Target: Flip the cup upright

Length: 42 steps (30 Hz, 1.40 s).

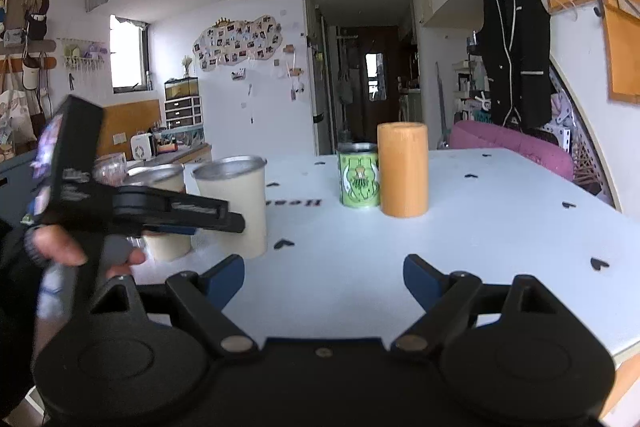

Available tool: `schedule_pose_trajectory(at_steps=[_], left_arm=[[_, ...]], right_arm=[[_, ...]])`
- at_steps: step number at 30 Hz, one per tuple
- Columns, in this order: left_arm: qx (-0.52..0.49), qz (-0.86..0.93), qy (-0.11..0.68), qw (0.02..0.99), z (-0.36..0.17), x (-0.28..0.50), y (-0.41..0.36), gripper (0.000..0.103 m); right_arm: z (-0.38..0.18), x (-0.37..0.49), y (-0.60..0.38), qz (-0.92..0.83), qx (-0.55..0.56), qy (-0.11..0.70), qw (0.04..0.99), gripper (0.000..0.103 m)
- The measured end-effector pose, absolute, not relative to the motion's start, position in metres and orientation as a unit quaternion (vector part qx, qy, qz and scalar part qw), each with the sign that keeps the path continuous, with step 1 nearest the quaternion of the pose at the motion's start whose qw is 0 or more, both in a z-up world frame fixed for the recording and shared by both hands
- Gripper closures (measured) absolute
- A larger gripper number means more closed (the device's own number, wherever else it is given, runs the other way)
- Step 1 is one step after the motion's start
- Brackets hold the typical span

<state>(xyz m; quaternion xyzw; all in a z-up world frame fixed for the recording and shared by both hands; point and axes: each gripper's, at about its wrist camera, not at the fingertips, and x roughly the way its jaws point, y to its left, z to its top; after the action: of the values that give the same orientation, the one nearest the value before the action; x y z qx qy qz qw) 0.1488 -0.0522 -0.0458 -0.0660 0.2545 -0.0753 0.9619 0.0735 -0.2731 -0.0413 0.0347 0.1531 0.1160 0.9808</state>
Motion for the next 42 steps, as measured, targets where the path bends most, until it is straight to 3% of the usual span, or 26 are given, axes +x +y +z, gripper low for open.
schedule_pose_trajectory(at_steps=[5,11,24,42], left_arm=[[-0.051,-0.09,0.226,0.969,-0.018,0.112,-0.045,0.027],[-0.03,-0.074,0.202,0.976,0.0,0.076,-0.033,0.025],[-0.003,-0.025,0.158,0.987,0.011,0.023,-0.014,0.001],[-0.006,0.004,0.154,0.988,0.006,0.006,-0.008,0.0]], right_arm=[[-0.023,0.071,-0.271,0.115,0.043,0.139,0.983,0.016],[-0.004,0.068,-0.265,0.106,0.047,0.127,0.985,0.013],[0.002,0.06,-0.252,0.104,0.033,0.127,0.986,0.003],[0.003,0.051,-0.245,0.098,0.017,0.131,0.986,0.0]])
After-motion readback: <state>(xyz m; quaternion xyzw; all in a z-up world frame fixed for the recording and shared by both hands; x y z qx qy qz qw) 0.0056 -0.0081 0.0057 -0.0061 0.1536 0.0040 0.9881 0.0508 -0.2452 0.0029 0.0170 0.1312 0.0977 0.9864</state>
